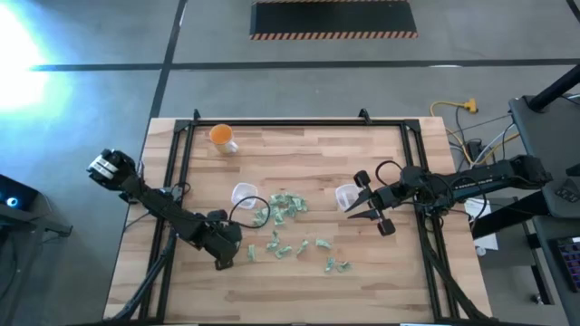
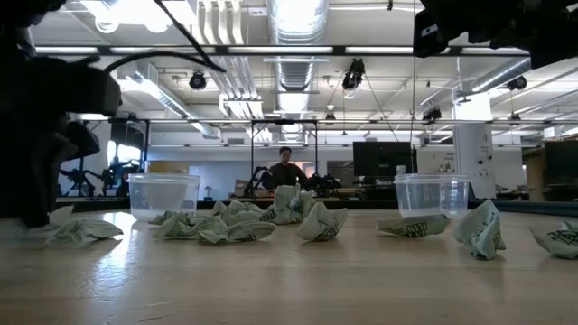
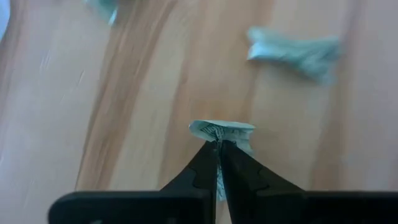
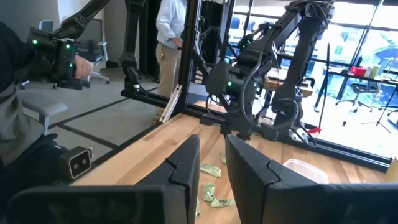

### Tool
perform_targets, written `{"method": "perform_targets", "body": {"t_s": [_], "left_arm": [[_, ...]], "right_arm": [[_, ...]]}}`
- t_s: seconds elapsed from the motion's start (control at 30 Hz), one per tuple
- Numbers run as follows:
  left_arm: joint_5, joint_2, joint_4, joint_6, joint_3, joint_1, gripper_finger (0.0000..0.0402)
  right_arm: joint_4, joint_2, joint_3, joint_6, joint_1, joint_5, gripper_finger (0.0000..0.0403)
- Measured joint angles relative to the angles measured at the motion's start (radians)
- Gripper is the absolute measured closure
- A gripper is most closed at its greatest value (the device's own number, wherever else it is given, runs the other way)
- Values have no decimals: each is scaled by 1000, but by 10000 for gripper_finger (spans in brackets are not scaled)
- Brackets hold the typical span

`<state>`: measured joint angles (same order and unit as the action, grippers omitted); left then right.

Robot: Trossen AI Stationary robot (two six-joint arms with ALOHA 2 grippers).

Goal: Pick and place Stevia / Truvia into bins
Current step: Put the stevia packet into the left transparent container

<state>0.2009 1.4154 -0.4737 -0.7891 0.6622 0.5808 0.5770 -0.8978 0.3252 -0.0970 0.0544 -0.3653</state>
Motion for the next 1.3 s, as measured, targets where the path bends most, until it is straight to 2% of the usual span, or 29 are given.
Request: {"method": "perform_targets", "body": {"t_s": [0.13,0.3,0.43,0.6,0.7,0.87,1.07,1.3], "left_arm": [[26,-22,-7,20,17,0,401],[133,-81,-17,66,27,0,401],[306,-149,-20,138,27,-4,401],[601,-224,-98,176,27,-23,402],[706,-252,-143,178,17,-55,402],[709,-268,-158,215,-1,-136,402],[636,-251,-157,230,-18,-217,402],[583,-206,-141,276,-18,-259,401]], "right_arm": [[0,0,0,0,0,0,335],[0,0,0,0,0,0,335],[0,0,0,2,0,0,335],[0,0,0,4,0,0,335],[0,0,0,7,0,0,335],[-1,0,0,8,0,0,335],[-4,0,0,8,0,0,335],[-5,0,0,8,0,0,335]]}}
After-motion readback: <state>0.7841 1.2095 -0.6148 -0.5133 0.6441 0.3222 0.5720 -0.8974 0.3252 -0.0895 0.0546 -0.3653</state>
